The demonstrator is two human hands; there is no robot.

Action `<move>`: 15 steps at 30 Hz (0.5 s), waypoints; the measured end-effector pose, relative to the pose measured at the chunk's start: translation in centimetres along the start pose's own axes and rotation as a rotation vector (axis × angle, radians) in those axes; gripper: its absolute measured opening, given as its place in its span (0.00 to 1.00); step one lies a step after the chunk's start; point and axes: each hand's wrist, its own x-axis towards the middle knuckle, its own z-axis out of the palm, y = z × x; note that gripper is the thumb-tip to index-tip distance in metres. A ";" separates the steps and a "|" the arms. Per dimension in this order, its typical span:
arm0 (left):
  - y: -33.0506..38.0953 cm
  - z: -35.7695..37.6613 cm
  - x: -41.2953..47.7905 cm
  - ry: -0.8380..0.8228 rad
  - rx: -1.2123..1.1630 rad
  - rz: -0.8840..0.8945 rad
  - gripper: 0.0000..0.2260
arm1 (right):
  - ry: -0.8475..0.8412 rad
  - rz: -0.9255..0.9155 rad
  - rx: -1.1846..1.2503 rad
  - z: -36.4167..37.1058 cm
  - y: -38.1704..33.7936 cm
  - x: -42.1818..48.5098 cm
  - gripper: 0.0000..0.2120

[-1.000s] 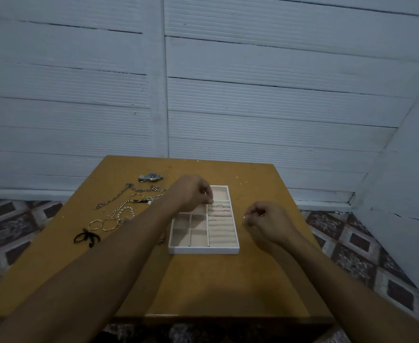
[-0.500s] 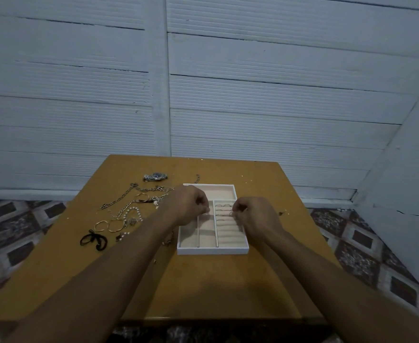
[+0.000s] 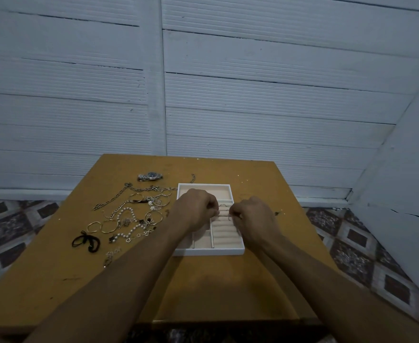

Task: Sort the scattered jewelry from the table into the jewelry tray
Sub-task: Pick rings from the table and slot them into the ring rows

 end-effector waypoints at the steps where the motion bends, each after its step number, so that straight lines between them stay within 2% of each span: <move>1: 0.0 0.0 0.0 -0.004 0.008 -0.001 0.05 | 0.011 -0.007 0.008 0.1 0.0 0.0 0.09; 15: -0.5 -0.1 0.0 0.008 0.023 0.003 0.05 | -0.055 -0.016 -0.027 1.0 0.9 -0.9 0.13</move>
